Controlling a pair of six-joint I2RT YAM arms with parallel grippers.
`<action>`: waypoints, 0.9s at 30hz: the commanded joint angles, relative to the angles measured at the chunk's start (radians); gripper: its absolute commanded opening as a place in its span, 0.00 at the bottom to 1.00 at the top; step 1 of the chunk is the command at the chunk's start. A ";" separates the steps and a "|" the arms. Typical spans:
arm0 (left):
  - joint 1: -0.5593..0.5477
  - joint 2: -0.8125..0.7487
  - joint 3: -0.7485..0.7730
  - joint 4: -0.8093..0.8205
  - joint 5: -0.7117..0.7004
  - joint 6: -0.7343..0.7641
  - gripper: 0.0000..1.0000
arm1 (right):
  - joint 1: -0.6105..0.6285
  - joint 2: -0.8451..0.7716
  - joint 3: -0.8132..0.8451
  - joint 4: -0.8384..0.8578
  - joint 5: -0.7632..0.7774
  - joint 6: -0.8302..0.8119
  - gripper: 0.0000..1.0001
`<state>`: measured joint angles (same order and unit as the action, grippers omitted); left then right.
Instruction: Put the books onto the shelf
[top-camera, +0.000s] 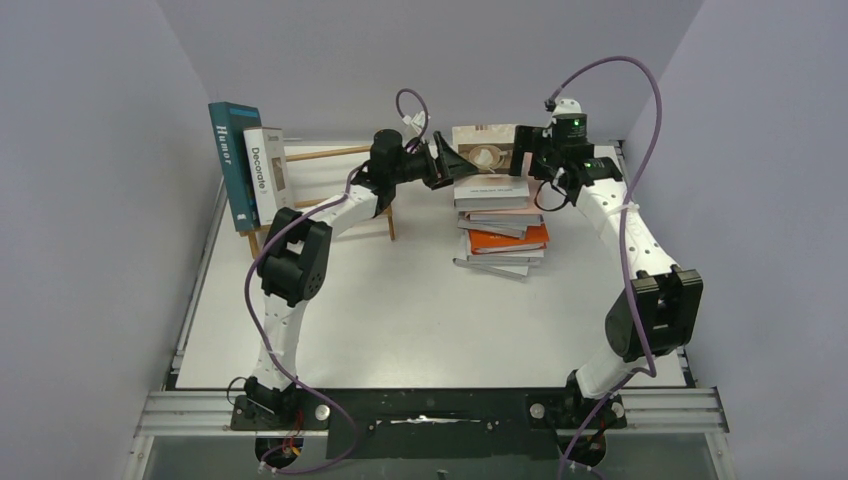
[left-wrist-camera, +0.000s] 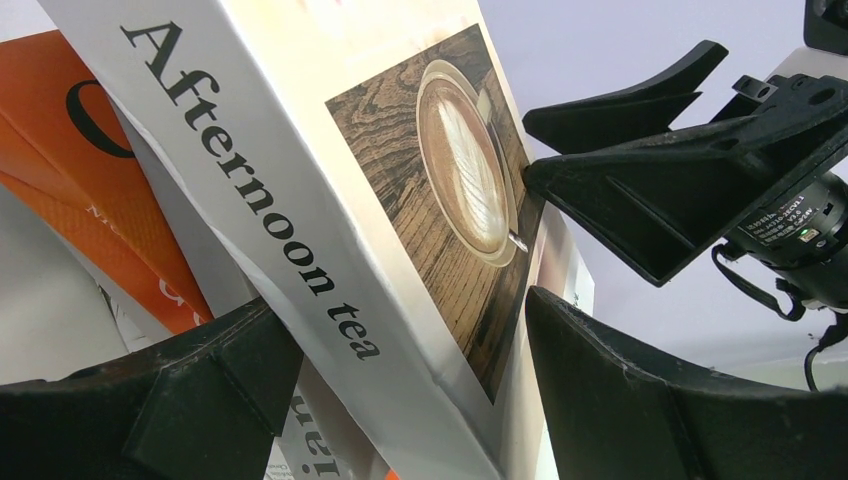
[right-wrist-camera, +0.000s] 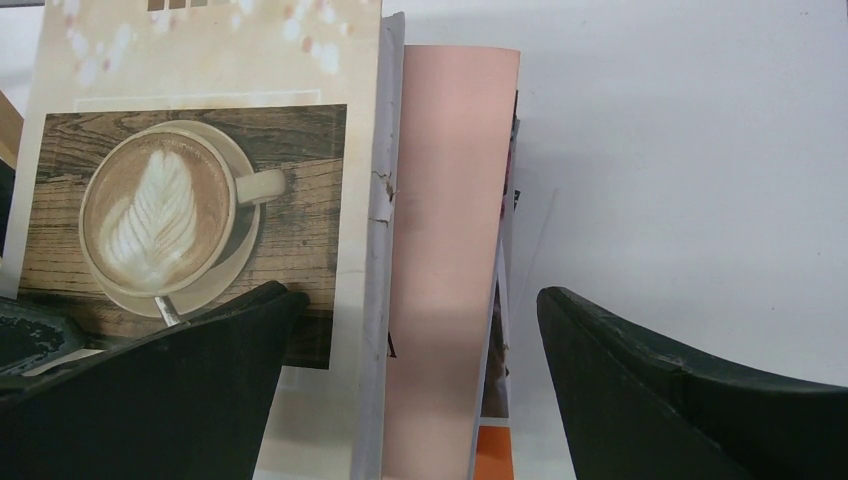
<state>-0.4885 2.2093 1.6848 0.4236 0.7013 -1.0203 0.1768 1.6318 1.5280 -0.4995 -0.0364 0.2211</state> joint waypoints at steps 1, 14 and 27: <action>-0.015 -0.063 0.044 0.102 0.041 0.000 0.79 | 0.011 -0.011 0.004 -0.005 0.057 0.003 0.98; -0.015 -0.063 0.025 0.123 0.039 -0.009 0.79 | -0.032 -0.057 0.019 -0.026 0.173 0.030 0.98; -0.013 -0.054 0.008 0.140 0.041 -0.017 0.79 | -0.077 -0.108 -0.010 0.018 0.190 0.044 0.98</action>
<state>-0.4984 2.2089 1.6836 0.4698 0.7204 -1.0363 0.1097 1.5692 1.5120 -0.5114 0.1219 0.2577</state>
